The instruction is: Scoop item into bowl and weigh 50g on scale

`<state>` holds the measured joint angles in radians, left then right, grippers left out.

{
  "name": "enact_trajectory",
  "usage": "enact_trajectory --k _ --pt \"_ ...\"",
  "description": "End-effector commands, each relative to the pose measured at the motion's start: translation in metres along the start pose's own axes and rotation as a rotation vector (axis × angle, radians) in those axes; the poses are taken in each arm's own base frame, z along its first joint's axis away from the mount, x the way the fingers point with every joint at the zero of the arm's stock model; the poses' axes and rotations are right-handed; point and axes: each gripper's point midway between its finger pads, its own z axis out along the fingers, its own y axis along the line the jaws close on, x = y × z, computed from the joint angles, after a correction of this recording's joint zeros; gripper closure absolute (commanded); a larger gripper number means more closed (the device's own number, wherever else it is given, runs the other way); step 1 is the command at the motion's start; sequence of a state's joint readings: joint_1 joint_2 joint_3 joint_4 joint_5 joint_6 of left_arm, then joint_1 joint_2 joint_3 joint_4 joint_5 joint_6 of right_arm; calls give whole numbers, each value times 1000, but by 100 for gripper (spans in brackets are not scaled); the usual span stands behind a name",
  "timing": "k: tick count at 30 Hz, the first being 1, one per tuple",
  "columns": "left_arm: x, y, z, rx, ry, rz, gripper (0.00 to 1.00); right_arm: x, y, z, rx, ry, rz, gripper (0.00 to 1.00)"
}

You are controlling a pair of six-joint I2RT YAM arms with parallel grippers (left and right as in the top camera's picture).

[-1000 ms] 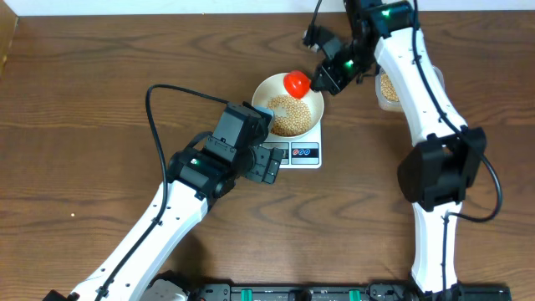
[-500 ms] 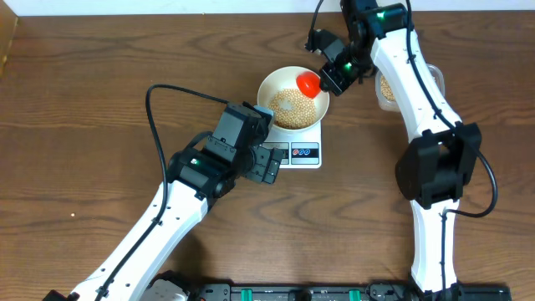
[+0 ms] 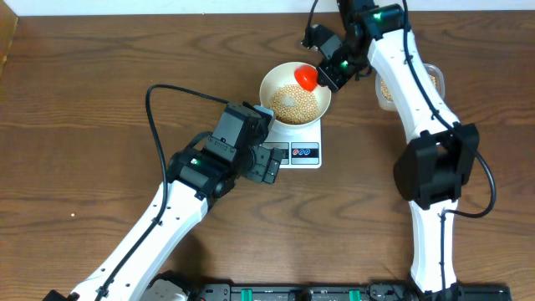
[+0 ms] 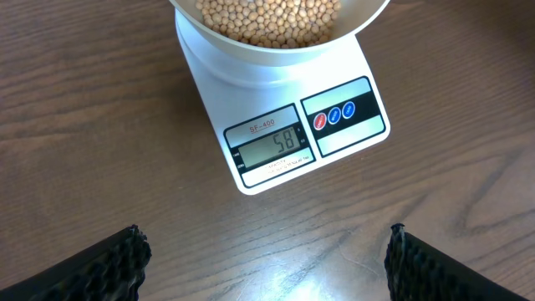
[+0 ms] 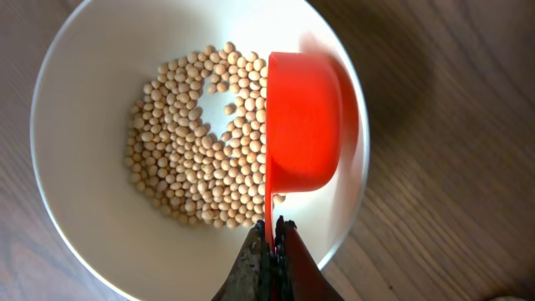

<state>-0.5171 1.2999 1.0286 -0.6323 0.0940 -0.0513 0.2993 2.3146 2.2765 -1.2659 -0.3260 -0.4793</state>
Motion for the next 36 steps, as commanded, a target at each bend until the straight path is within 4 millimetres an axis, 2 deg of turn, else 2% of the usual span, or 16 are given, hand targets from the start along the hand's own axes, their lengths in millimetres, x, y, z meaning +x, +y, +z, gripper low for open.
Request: enact_trajectory --k 1,14,21,36 --pt "-1 4 -2 -18 -7 0 8 3 4 15 19 45 -27 99" --pt "-1 4 -2 -18 -7 0 8 -1 9 25 138 105 -95 99" --pt "-1 4 -2 -18 -7 0 7 4 12 38 186 149 -125 99" --pt "-1 4 -2 -18 -7 0 8 0 32 44 108 127 -120 99"
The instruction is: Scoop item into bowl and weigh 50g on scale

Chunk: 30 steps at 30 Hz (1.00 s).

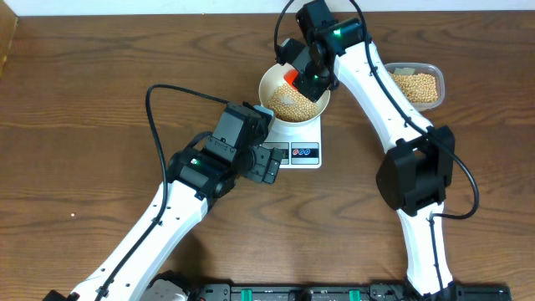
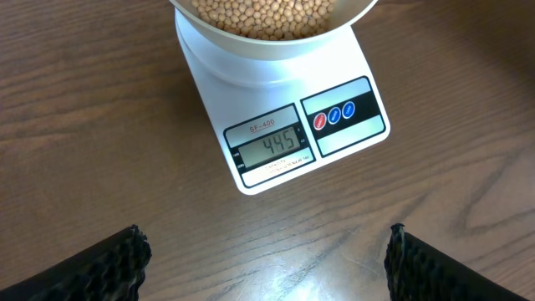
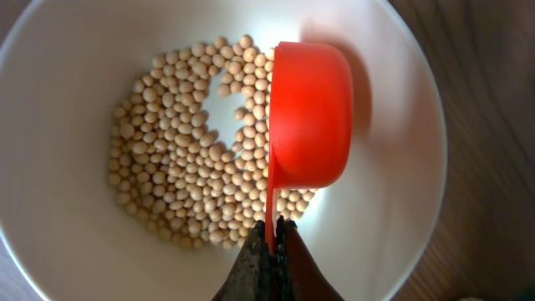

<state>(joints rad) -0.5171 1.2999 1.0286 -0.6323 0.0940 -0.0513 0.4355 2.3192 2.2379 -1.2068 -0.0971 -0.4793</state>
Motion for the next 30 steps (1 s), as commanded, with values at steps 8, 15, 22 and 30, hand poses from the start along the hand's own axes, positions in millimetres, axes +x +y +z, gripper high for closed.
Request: enact_trajectory --k 8,15,22,30 --pt "-1 4 -2 -18 -7 0 7 -4 30 14 -159 -27 13 99" --pt "-1 4 -2 -18 -7 0 8 -8 41 12 -225 -55 16 99" --pt "-1 4 -2 -18 -7 0 8 -3 50 10 -269 -36 25 99" --pt "-1 4 -2 -18 -7 0 7 -3 58 6 -323 -49 15 99"
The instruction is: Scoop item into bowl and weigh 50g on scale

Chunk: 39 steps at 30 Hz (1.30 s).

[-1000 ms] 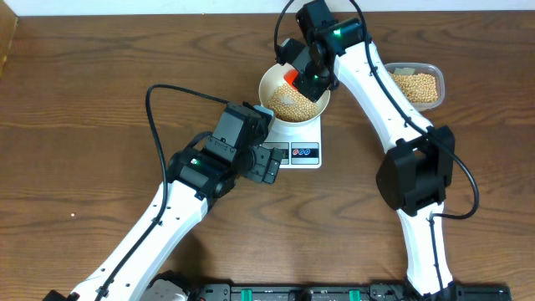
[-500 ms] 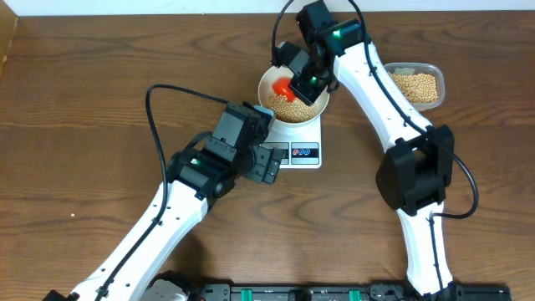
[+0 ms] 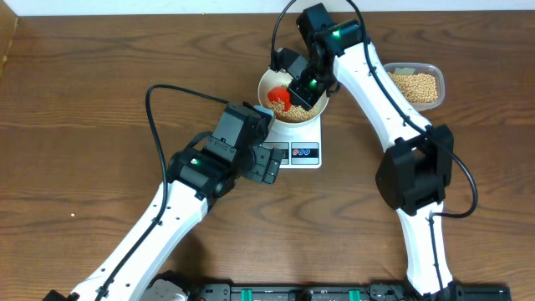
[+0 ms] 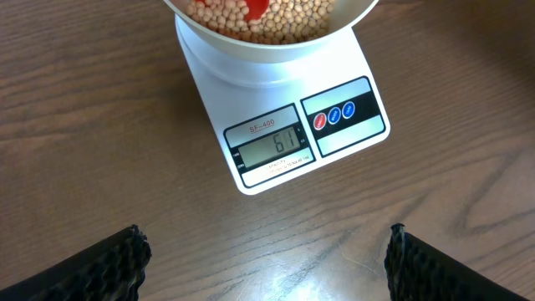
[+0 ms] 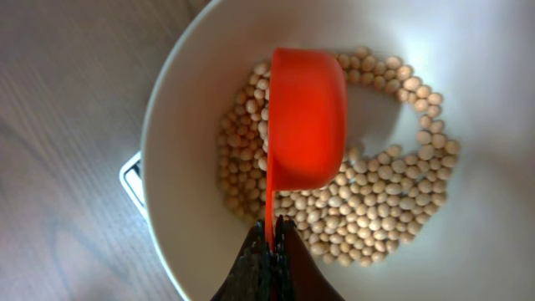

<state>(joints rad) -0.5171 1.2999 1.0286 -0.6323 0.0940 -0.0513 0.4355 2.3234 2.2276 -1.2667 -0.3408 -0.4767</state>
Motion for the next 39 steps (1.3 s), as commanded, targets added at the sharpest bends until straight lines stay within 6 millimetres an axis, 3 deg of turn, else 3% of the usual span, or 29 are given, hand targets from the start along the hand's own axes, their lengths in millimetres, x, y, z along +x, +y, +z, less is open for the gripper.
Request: enact_trajectory --k 1,13,22,39 --pt "-1 4 -2 -18 -7 0 8 0 12 9 -83 -9 1 99" --pt "-1 4 -2 -18 -7 0 8 1 12 -7 -186 -71 49 99" --pt "-1 4 -2 -18 -7 0 8 2 8 -32 -348 -183 116 99" --pt "-1 4 -2 -18 -7 0 8 13 -35 -93 -540 -440 280 99"
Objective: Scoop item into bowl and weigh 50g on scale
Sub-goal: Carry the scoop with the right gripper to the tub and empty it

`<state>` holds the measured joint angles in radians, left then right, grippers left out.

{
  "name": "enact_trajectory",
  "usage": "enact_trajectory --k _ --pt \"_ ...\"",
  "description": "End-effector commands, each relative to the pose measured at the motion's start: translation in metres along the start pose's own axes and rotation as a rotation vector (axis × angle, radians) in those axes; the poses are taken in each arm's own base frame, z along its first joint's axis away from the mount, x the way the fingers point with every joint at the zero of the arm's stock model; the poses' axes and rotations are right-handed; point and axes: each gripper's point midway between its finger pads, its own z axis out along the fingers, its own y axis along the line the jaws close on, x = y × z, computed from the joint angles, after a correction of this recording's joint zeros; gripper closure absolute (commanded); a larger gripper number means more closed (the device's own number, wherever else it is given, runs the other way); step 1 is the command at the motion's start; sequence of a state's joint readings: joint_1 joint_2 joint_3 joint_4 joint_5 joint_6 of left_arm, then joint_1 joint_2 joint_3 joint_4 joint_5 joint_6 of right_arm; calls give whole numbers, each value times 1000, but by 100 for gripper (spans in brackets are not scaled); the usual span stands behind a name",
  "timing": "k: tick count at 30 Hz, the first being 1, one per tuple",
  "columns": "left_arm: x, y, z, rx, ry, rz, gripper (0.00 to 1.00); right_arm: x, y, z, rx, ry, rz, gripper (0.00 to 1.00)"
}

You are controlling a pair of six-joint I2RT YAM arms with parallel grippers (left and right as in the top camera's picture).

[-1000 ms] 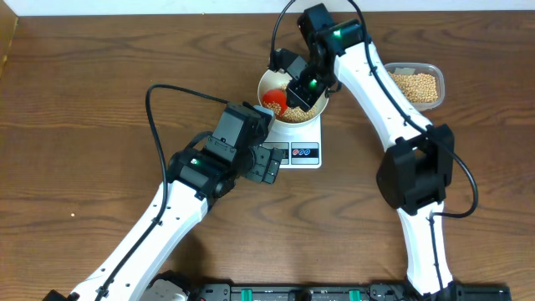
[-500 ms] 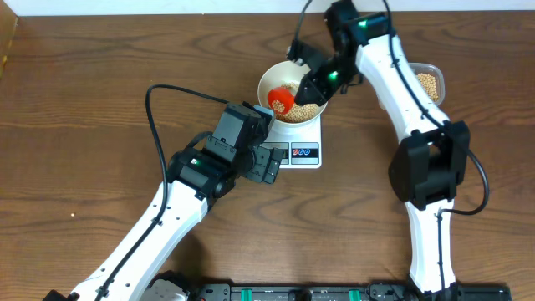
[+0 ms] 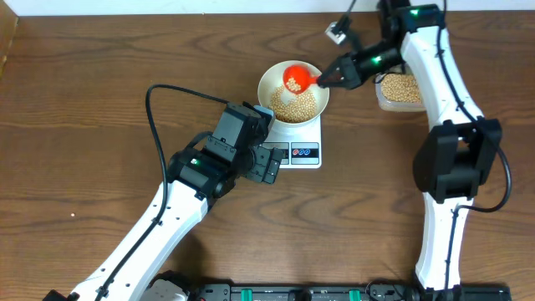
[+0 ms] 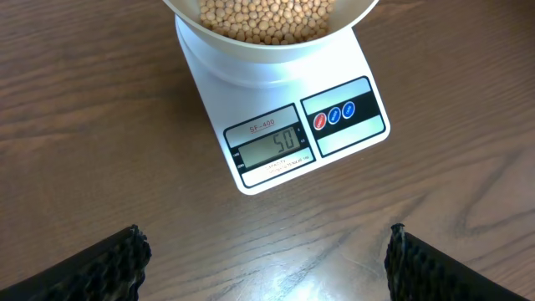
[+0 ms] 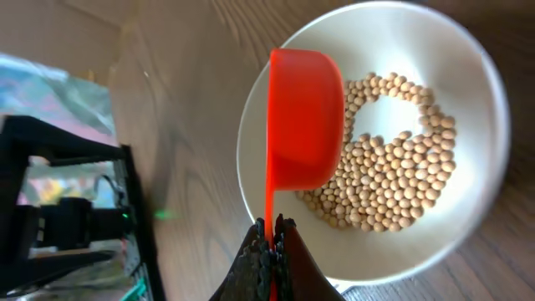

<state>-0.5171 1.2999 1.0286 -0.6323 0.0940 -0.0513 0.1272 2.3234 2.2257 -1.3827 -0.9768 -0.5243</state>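
Observation:
A white bowl of soybeans sits on the white scale; the scale's display reads 50. My right gripper is shut on the handle of the red scoop, which hangs above the bowl's upper part and carries a few beans. In the right wrist view the red scoop shows its underside over the bowl. My left gripper is open over bare wood just in front of the scale, holding nothing.
A clear tub of soybeans stands right of the scale, partly behind the right arm. The wooden table stretches to the left and front. A black frame shows at the left edge of the right wrist view.
The scoop was down among the beans at the bowl's left side with 61 on the display. Now it is lifted above the bowl with a few beans in it, and the display reads 50.
The display read 58 with the scoop over the bowl's right rim. It then read 44.5 with the scoop inside the bowl, then 61 with the scoop down in the beans. Now the scoop is raised and the reading is 50. The left arm stayed still.

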Motion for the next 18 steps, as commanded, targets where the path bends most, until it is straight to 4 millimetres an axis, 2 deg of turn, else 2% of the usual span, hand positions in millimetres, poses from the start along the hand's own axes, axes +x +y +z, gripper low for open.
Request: enact_trajectory --k 1,12,18 --pt "-1 4 -2 -18 -7 0 8 -8 6 -14 -84 -77 12 99" --pt "-1 4 -2 -18 -7 0 8 -16 7 -53 -7 -143 -31 99" --pt "-1 4 -2 -18 -7 0 8 -27 15 -74 34 -191 -95 99"
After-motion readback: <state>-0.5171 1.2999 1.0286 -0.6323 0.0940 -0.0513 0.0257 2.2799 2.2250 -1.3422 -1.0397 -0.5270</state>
